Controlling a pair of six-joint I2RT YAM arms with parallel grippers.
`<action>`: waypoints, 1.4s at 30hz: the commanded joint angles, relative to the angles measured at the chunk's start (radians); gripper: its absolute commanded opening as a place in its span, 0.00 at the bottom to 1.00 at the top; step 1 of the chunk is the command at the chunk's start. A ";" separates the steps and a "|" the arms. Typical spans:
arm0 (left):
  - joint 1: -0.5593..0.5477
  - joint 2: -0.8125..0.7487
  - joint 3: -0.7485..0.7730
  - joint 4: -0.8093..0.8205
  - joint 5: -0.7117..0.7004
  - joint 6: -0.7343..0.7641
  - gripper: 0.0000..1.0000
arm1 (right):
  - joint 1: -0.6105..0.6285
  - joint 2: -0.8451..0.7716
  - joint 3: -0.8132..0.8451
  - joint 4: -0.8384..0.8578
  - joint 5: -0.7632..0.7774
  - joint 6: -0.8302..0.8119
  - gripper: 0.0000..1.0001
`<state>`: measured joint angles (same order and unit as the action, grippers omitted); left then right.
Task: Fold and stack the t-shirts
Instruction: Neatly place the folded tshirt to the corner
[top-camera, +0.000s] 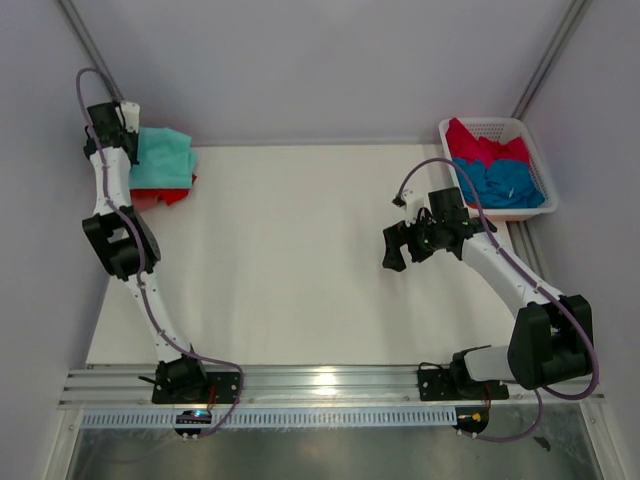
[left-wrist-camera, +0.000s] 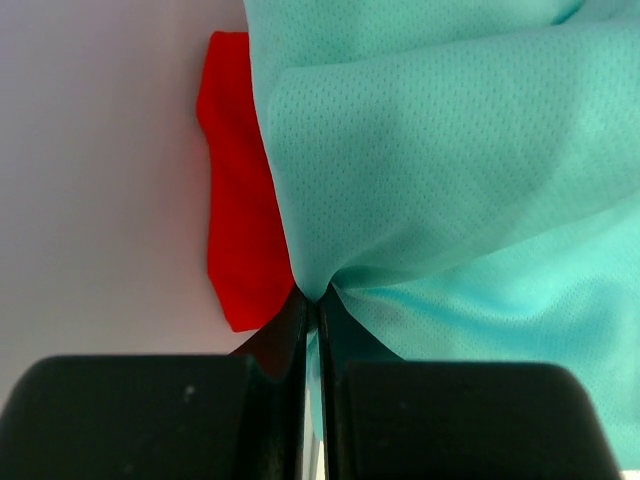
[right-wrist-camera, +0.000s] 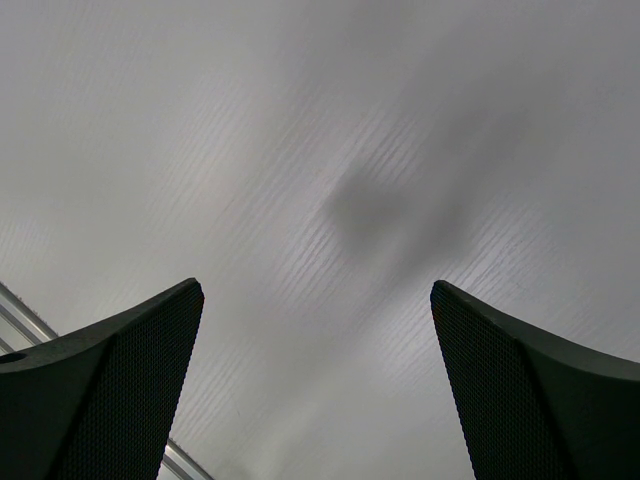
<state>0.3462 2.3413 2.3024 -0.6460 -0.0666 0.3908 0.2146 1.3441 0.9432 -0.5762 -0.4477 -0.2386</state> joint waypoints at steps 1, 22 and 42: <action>0.054 -0.046 0.057 0.032 -0.006 -0.024 0.00 | 0.003 -0.002 -0.007 0.004 -0.006 -0.013 0.99; 0.117 -0.065 -0.063 0.009 0.159 -0.136 0.00 | 0.003 0.003 -0.015 -0.004 -0.036 -0.013 0.99; -0.061 0.133 0.129 0.106 -0.018 -0.213 0.00 | 0.003 0.040 -0.034 -0.007 -0.063 -0.036 0.99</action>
<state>0.2722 2.4554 2.3821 -0.6067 -0.0204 0.2096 0.2146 1.3792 0.9119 -0.5823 -0.4942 -0.2600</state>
